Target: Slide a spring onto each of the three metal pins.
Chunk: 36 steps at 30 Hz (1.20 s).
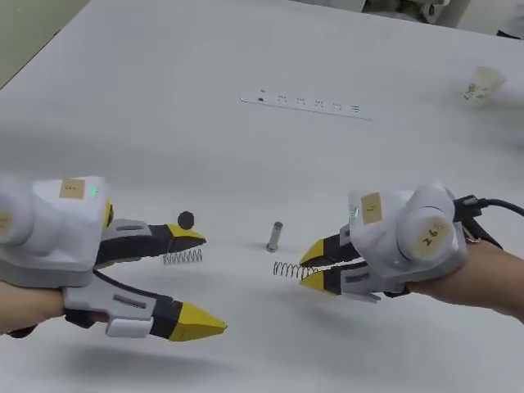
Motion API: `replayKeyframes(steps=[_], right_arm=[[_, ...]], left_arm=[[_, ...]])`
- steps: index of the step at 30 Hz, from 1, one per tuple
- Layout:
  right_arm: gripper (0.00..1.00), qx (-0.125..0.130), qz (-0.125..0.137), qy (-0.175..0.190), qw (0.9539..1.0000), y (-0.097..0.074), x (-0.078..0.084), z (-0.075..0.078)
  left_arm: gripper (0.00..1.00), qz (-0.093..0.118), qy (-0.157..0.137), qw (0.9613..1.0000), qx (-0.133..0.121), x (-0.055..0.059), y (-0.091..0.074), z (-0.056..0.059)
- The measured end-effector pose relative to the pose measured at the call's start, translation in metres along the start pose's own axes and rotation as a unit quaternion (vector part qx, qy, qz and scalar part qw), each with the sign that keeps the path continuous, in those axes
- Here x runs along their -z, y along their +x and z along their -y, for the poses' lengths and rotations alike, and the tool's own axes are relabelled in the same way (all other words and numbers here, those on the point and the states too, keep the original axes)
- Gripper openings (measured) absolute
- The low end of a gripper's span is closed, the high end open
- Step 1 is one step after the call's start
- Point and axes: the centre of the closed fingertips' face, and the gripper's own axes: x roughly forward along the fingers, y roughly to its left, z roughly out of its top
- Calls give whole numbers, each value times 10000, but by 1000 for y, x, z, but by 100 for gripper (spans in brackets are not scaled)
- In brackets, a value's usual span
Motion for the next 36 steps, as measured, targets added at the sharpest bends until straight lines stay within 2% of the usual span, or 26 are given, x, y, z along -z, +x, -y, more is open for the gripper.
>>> replayKeyframes(steps=[4, 8, 11, 14, 21, 29, 36], right_arm=[[8, -23, 10, -36, 10000, 0, -4, -2], [8, -21, 52, -68, 10000, -1, -10, -3], [8, -10, 132, 1, 9999, 0, -15, -3], [8, -20, 140, -6, 9999, 0, -17, -5], [8, -60, 146, -100, 9998, -2, -21, -8], [8, -108, 190, -159, 9996, -3, -26, -10], [8, -111, 211, -195, 9995, -6, -28, -10]], left_arm=[[63, -45, 60, 10000, 58, -1, 8, -3], [58, 3, 100, 9999, 110, -6, 15, -5], [54, 80, 81, 9998, 185, -11, 22, -4], [50, 53, 184, 9995, 238, -13, 30, -3], [40, 8, 245, 9989, 393, -13, 43, 2], [29, 72, 318, 9982, 498, -17, 49, 6], [16, 109, 355, 9980, 521, -19, 50, 5]])
